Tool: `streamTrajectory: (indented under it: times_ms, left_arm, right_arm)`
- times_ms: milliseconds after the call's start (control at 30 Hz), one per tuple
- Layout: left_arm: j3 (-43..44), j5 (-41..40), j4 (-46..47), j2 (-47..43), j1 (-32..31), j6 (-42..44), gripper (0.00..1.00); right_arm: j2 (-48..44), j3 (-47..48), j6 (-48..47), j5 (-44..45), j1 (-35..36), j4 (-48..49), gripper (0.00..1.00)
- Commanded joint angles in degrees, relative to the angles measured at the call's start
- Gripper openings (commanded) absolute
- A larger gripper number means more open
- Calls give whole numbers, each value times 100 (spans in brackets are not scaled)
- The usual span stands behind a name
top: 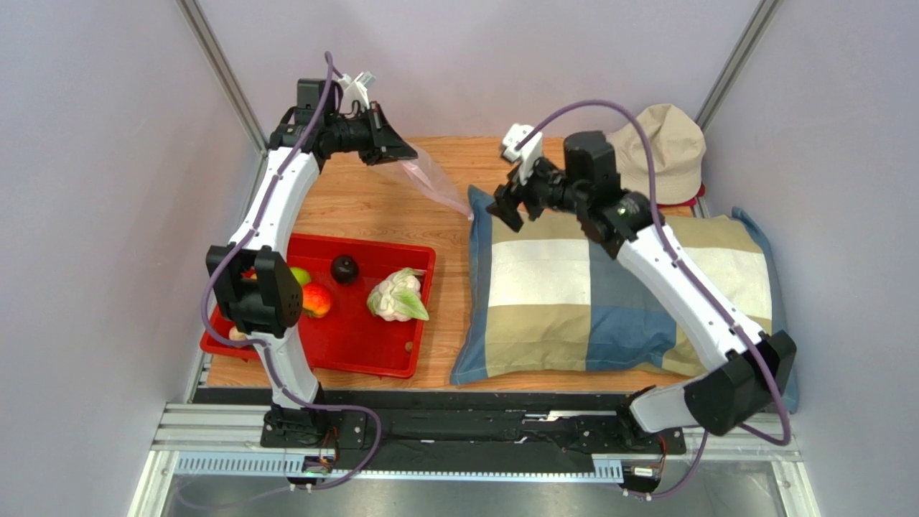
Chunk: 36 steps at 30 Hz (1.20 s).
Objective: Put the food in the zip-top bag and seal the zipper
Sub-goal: Pick up the zipper food storage bag at the center of the board.
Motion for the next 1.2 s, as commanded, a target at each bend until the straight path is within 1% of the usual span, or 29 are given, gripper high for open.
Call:
streamTrajectory:
  times_ms: [0,67,100,167,200,333,400,533,667,700,833,933,967,1000,1133,1167]
  left_arm:
    - [37,290,-599,-389,59,-4,0]
    - [19,412,-695,-495,59,-47,0]
    - [19,561,-722,-504,68,-82,0]
    - [-77,720,-644,-583,86,-258,0]
    - [-121,834,-617,-618,86,-337,0]
    - [-323,1019,-590,-837,121,-425,0]
    - [-376,1107,-582,-926,138,-425,0]
    - [-552,1388,-564,-1049,147,-443,0]
    - [-631,1459,-529,-1128,173,-504,0]
    - [-640,1485,-520,-1128,182,-539,0]
    - [-684,1617,-502,-1137,243,-636,0]
    - [-789,1678,-485,-1146,296,-680,0]
    - [-798,1757,-459,-1137,305,-698,0]
    - [-807,1792,-467,-1128,297,-698,0]
    - [-816,1889,-555,-1163,314,-566,0]
    - [-807,1942,-573,-1172,314,-505,0]
  right_arm:
    - [-515,-683,-972,701,905,1776,66]
    - [-490,-762,-1051,965,1136,2216,61]
    - [-446,-771,-1034,1000,1285,2296,56]
    - [-279,-780,-999,974,1365,2454,51]
    - [-217,-815,-1007,974,1444,2525,50]
    - [64,-754,-999,799,1550,2824,52]
    - [248,-623,-955,729,1576,2754,52]
    - [469,-272,-946,255,1585,2351,53]
    - [601,-191,-937,43,1690,2165,57]
    - [618,-226,-1016,60,1752,2174,57]
    - [714,-358,-1244,700,1928,2438,56]
    - [776,-271,-1262,824,1946,2324,56]
    - [776,-279,-1271,868,1946,2332,54]
    - [785,-305,-1289,999,1946,2367,50]
    - [820,-288,-1271,1404,1946,2350,40]
    - [846,-271,-1271,1474,1937,2315,34]
